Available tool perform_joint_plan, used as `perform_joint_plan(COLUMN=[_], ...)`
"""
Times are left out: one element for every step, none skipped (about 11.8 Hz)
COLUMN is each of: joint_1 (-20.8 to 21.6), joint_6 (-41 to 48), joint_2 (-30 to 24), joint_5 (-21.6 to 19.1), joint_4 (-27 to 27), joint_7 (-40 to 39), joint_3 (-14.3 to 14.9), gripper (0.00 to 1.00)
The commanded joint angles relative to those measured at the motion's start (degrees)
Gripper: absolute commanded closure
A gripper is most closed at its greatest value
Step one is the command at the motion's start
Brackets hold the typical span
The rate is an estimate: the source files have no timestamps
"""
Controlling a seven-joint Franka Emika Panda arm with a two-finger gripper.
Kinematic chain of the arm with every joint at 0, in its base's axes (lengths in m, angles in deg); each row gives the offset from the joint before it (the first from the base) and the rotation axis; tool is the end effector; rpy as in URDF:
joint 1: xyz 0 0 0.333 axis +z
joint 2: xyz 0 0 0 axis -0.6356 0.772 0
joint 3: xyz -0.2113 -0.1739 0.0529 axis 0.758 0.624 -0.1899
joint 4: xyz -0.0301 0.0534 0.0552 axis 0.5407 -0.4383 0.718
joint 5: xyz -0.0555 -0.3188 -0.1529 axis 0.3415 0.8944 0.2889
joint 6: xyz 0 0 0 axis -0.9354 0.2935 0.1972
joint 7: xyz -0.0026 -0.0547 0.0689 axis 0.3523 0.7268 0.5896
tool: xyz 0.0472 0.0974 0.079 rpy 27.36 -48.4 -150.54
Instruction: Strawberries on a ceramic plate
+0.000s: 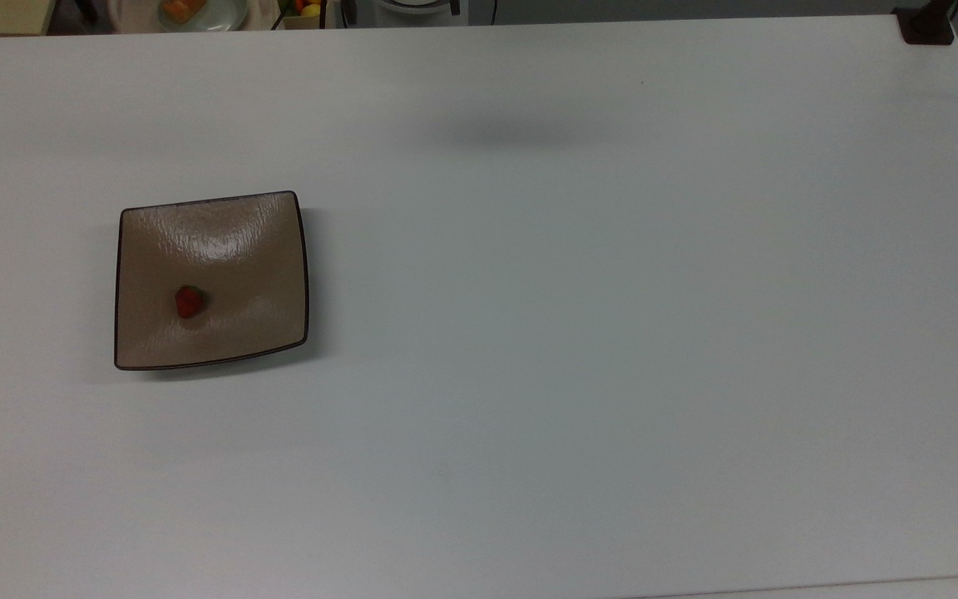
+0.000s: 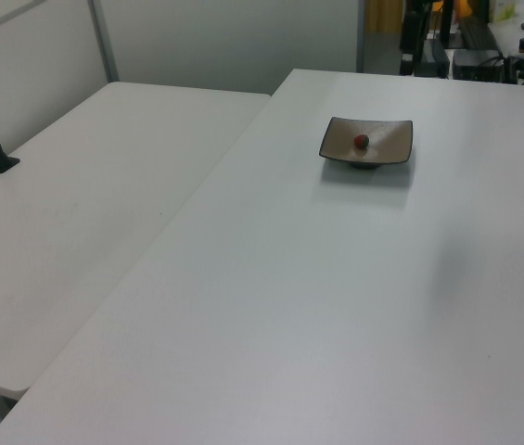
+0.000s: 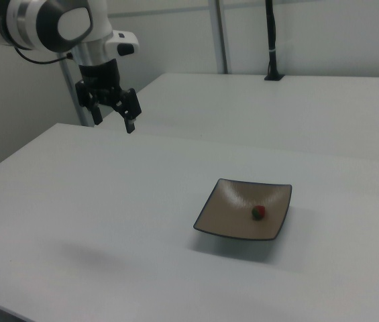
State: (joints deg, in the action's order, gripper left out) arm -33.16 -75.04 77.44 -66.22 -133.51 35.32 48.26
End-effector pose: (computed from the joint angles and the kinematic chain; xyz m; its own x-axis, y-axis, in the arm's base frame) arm 0.5175 0.0583 0.5590 0.9935 0.0967 0.0594 0.1023 -0.9897 -0.0997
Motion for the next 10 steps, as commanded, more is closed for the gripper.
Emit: perform_joint_plan(joint_1=[-0.16,-0.24,-0.24,-0.24,-0.24,-0.24,-0.24,-0.33,-0.33,-0.16], joint_6=[-3.11,-4.51,-4.78,-4.87,-4.53,-4.52,-4.61,-4.52,-4.44,-4.52], joint_2=[1.08,1.26,1.44,1.35,1.18,1.17,1.17,1.17,1.26,1.52], joint_5=[2.74,4.32,4.51,4.43,4.25,3.81,3.55,3.55,3.55,3.63], joint_4=[-1.32,-1.58,-2.28,-2.55,-2.29,-2.20,-2.11,-2.02,-1.94,-1.85], joint_7=[-1.88,-3.81,-5.22,-5.58,-5.58,-5.50,-4.80,-4.79,-4.79,-4.79], joint_3=[0.14,0.31,0.40,0.92,1.62,2.07,2.24,2.25,2.25,2.33], gripper=[0.00,0.00,0.00,0.00,0.00,0.00,0.00,0.00,0.00,0.00])
